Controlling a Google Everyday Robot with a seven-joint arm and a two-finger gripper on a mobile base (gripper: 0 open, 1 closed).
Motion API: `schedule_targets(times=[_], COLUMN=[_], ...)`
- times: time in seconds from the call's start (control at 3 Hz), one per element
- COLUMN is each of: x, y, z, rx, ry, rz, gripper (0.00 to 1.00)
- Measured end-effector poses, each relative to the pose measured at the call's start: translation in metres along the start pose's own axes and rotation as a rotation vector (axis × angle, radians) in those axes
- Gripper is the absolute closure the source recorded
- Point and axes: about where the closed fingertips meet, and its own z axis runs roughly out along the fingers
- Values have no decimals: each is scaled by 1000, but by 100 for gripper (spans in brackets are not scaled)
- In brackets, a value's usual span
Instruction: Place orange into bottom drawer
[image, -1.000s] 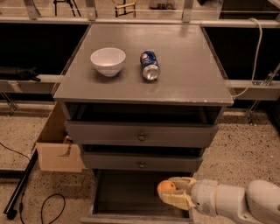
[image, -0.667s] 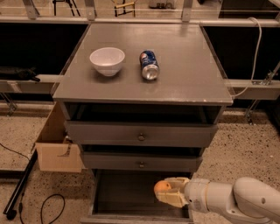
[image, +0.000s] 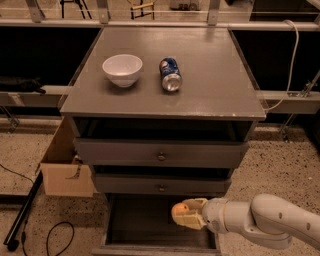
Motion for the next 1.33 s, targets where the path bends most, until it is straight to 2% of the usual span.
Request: schedule_targets(times=[0.33,0.67,1.0,1.33], x=[17,40,57,58], y=[1,-13,-64,-65], z=[27,54,87,89], rx=[-2,11,41,47], ry=[31,64,105,112], rz=[-13,8,47,39], gripper=[100,100,100,100])
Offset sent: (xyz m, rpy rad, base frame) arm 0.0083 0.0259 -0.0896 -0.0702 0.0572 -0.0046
